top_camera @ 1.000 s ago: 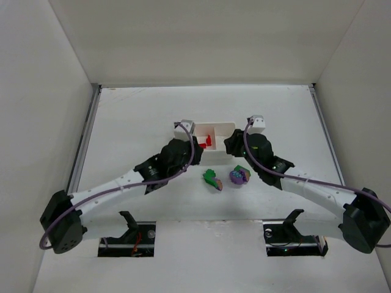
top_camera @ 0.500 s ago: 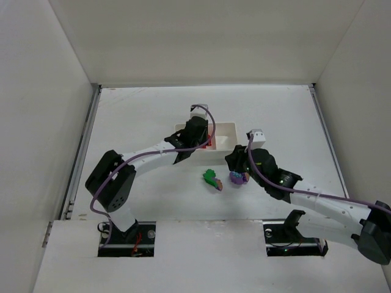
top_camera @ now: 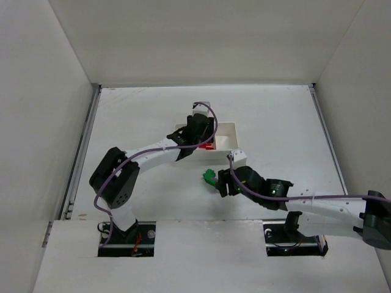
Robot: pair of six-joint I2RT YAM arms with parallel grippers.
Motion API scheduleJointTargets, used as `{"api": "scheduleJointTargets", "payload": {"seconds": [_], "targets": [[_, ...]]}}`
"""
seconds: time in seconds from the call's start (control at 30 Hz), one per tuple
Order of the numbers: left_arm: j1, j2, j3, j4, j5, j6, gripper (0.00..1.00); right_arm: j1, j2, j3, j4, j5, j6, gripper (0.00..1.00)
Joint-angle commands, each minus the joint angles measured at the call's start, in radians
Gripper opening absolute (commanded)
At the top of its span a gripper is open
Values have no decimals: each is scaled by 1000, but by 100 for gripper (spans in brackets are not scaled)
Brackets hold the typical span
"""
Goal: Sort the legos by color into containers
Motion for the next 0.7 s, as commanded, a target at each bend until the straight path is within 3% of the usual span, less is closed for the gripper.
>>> {"api": "scheduleJointTargets", "payload": {"seconds": [0.0,0.2,0.43,0.67], "targets": [[8,-121,-26,30,6,-29,50,56,-5,29,-72,38,14,70],[8,-300,-159,-10,22,-125,50,118,68,51,-100,7,21,75],[46,-532,-357,-139,65,-302,49,89,254,97,-34,1,-1,74],[71,-661,-504,-260,125,-398,48,27,390,118,72,15,-13,72]]}}
